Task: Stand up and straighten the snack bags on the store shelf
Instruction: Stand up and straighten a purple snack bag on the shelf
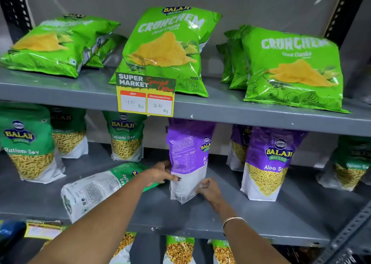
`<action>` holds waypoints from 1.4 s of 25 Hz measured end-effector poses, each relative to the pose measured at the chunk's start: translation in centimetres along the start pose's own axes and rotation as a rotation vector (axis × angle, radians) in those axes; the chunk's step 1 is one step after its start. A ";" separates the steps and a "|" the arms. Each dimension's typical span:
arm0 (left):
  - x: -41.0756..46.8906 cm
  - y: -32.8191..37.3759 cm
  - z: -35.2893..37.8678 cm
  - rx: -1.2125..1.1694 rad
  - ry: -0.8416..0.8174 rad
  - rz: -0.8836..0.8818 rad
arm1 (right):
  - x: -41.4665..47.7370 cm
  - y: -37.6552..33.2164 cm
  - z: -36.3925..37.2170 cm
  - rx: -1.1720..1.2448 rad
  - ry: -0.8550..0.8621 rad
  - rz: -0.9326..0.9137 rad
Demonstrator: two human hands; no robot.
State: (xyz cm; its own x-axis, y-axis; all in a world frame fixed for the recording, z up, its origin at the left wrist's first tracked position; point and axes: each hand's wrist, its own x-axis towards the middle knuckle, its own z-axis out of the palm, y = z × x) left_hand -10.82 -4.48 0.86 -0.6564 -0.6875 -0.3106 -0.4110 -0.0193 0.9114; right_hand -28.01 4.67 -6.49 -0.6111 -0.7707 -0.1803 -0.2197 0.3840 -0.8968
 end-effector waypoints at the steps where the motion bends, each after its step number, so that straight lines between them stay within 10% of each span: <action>1: -0.2 -0.1 0.1 0.013 -0.039 -0.013 | -0.2 0.0 -0.1 0.029 -0.083 -0.014; 6: -0.4 -0.4 0.6 -0.135 -0.098 -0.052 | -1.6 -0.4 0.6 0.030 -0.318 -0.086; 12: -0.1 -0.2 0.4 -0.140 -0.039 -0.064 | -2.2 -0.3 2.9 0.068 -0.042 -0.136; 19: 2.1 -0.5 1.1 0.006 0.316 0.047 | -1.0 -0.3 -0.3 -0.119 -0.111 -0.249; 26: 3.9 0.1 1.8 -0.082 0.194 -0.008 | 0.7 -0.3 -3.9 0.047 -0.174 -0.190; 35: 3.5 -0.2 3.8 0.183 0.577 -0.052 | 0.1 -1.9 -5.1 0.251 -0.462 -0.229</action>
State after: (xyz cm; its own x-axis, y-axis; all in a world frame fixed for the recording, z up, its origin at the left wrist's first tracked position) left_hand -15.43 -4.13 -1.43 -0.2045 -0.9727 -0.1100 -0.5688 0.0266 0.8220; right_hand -31.60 6.45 -2.77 -0.1606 -0.9840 -0.0772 -0.0855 0.0918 -0.9921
